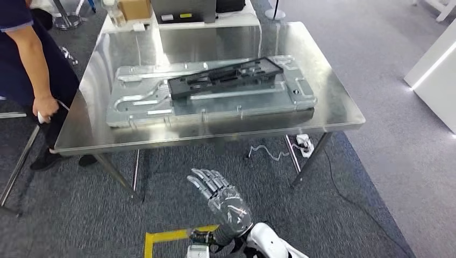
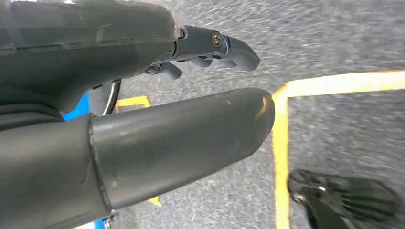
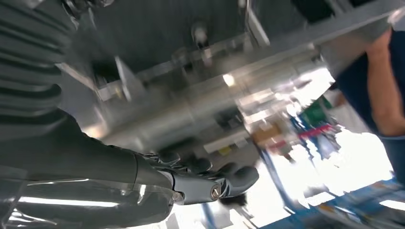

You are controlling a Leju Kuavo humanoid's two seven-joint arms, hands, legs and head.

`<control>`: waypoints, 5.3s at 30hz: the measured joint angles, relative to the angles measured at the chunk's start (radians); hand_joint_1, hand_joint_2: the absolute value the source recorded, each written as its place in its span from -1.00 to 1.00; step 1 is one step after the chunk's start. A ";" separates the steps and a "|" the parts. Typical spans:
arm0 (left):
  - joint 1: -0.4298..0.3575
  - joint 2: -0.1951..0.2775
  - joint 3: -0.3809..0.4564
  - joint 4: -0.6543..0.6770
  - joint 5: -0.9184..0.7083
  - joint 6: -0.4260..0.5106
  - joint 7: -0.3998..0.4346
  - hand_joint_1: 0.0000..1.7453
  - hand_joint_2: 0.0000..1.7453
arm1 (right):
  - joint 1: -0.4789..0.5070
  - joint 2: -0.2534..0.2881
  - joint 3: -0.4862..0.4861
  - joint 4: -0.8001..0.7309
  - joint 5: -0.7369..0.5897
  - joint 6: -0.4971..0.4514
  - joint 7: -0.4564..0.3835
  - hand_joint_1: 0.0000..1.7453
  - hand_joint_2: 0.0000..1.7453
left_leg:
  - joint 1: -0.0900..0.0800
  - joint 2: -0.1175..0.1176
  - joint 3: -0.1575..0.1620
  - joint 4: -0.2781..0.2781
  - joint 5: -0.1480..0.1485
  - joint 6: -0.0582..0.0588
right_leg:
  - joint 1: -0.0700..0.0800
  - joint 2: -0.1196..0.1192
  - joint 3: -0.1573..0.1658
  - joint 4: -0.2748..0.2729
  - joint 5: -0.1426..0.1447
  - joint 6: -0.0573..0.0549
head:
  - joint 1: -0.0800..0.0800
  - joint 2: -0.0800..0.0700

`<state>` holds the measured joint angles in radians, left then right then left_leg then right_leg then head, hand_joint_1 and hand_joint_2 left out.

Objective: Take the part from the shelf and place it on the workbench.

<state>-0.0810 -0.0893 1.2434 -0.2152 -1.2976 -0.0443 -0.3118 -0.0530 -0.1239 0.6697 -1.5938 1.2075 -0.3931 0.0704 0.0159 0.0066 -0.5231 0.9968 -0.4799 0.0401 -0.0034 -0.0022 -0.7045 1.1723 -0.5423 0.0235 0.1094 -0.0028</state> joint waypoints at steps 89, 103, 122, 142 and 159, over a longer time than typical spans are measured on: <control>0.015 -0.058 0.108 -0.002 -0.003 0.110 -0.005 -1.00 -1.00 | 0.018 0.375 -1.915 1.348 -0.034 0.394 0.011 -1.00 -1.00 | -0.004 0.021 -0.009 0.002 -0.010 -0.024 | -0.005 -0.109 0.192 -0.162 0.026 -0.005 | -0.002 0.000; 0.015 -0.056 0.085 -0.002 -0.004 0.099 0.002 -1.00 -1.00 | 0.021 0.373 -1.921 1.356 -0.017 0.402 0.014 -1.00 -1.00 | -0.001 -0.139 -0.044 0.019 0.009 -0.034 | -0.010 0.078 0.176 -0.150 0.027 -0.019 | -0.002 0.000; 0.015 -0.044 0.086 -0.002 0.003 0.095 0.007 -1.00 -1.00 | 0.006 0.375 -1.921 1.366 0.011 0.420 0.028 -1.00 -1.00 | 0.001 0.003 -0.017 -0.007 0.009 -0.015 | -0.010 -0.038 0.166 -0.082 -0.040 0.001 | -0.006 0.000; 0.013 -0.044 0.085 -0.002 -0.008 0.095 0.008 -1.00 -1.00 | 0.011 0.371 -1.921 1.368 0.014 0.430 0.029 -1.00 -1.00 | -0.005 -0.043 -0.089 0.108 -0.046 -0.057 | -0.014 0.016 0.180 -0.162 0.032 -0.050 | -0.006 0.000; 0.011 -0.043 0.080 -0.002 -0.014 0.097 0.015 -1.00 -1.00 | 0.009 0.368 -1.921 1.371 0.015 0.438 0.030 -1.00 -1.00 | -0.010 -0.052 -0.028 0.001 0.014 -0.006 | -0.009 0.001 0.066 0.115 -0.106 -0.005 | -0.006 0.000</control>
<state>-0.0699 -0.1328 1.3235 -0.2171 -1.3119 0.0526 -0.2972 -0.0439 0.2443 -1.2509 -0.2225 1.2222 0.0446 0.1007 0.0057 -0.0451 -0.5508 0.9974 -0.4663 0.0339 -0.0122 -0.0013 -0.6387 1.2872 -0.6478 0.0182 0.1039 -0.0029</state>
